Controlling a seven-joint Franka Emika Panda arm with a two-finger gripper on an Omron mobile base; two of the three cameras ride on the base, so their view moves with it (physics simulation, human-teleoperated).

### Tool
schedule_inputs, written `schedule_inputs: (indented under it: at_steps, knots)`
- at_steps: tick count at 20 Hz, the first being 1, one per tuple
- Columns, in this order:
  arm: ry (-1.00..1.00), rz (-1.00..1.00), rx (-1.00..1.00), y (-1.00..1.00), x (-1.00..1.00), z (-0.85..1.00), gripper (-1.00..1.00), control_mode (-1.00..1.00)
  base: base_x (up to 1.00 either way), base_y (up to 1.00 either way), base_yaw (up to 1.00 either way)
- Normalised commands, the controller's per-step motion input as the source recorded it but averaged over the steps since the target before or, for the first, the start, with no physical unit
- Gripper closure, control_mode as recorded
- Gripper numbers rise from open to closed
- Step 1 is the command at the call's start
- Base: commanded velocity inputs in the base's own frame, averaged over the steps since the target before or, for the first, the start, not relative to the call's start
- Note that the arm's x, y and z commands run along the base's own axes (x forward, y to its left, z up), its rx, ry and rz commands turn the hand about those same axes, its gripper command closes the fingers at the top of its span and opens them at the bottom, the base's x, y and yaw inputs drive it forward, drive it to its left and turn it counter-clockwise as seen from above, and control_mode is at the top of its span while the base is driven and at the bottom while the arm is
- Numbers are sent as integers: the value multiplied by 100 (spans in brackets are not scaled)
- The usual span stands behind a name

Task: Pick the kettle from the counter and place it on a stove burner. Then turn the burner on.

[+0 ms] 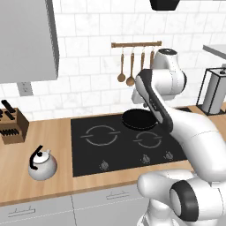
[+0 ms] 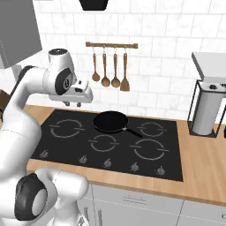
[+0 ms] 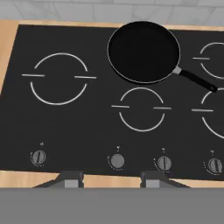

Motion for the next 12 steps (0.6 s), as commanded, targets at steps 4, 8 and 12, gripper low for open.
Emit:
schedule_inputs:
  at_steps: [4,8,12]
  knots:
    - [-3,0,0,0,-24,0,-100,-100,0,0,0]
    - [-16,4,0,29,-59,0,-100,-100,0,0,0]
    - [-14,6,0,82,-48,0,-100,-100,0,0,0]
